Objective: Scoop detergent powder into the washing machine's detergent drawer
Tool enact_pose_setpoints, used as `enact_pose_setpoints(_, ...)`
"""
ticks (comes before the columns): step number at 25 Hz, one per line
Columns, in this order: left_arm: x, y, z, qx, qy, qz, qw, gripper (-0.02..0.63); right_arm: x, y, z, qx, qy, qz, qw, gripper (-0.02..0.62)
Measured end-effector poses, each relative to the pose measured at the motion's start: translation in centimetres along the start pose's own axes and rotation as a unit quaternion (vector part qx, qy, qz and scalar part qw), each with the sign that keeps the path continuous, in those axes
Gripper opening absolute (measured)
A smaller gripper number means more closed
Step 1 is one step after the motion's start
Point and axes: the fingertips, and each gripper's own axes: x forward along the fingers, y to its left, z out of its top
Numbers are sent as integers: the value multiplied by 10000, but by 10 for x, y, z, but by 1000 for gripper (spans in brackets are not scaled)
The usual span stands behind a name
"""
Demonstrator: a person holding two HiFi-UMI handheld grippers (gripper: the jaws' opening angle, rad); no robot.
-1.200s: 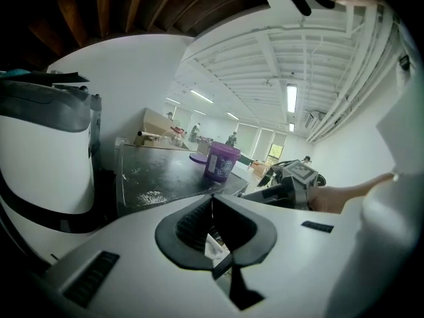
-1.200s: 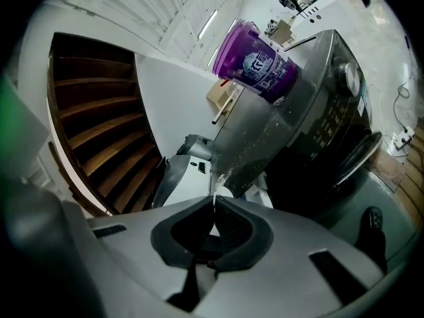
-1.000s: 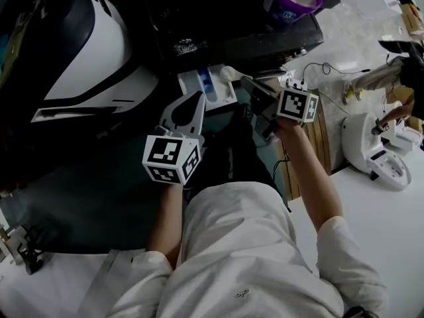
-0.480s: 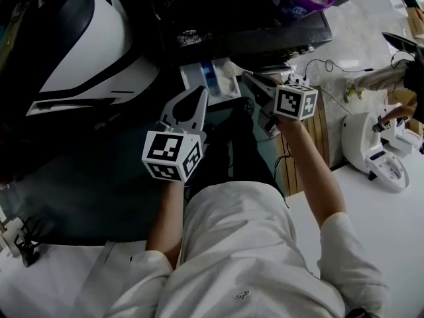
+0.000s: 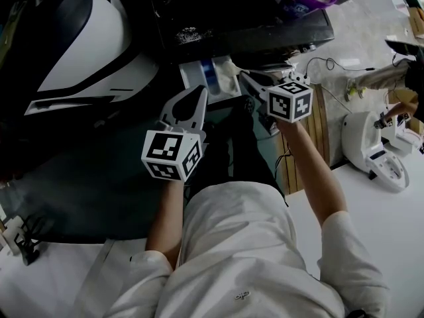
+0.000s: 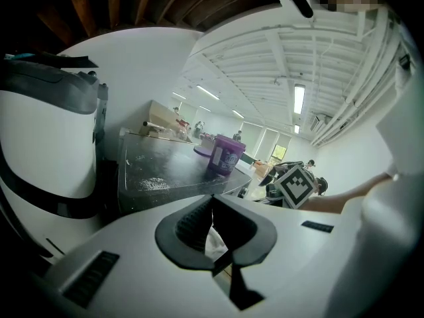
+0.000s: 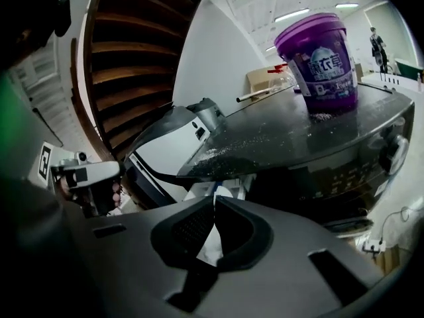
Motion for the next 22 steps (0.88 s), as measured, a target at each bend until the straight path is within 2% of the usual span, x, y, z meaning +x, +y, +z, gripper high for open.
enact_pose_setpoints(7,0,0,-1,-2,4,12,10000,18,6,3,-1,-963,225,-266,9947,9)
enact_pose_setpoints(12,1,-1,-2,27,10,12,10000,18,11,4,-6,-1570,443,-439,9856,9)
enact_pose_setpoints(22,-1,0,-2,-14,-24,13,10000,18,17,10,-7,-2406,581,-662,9666,9)
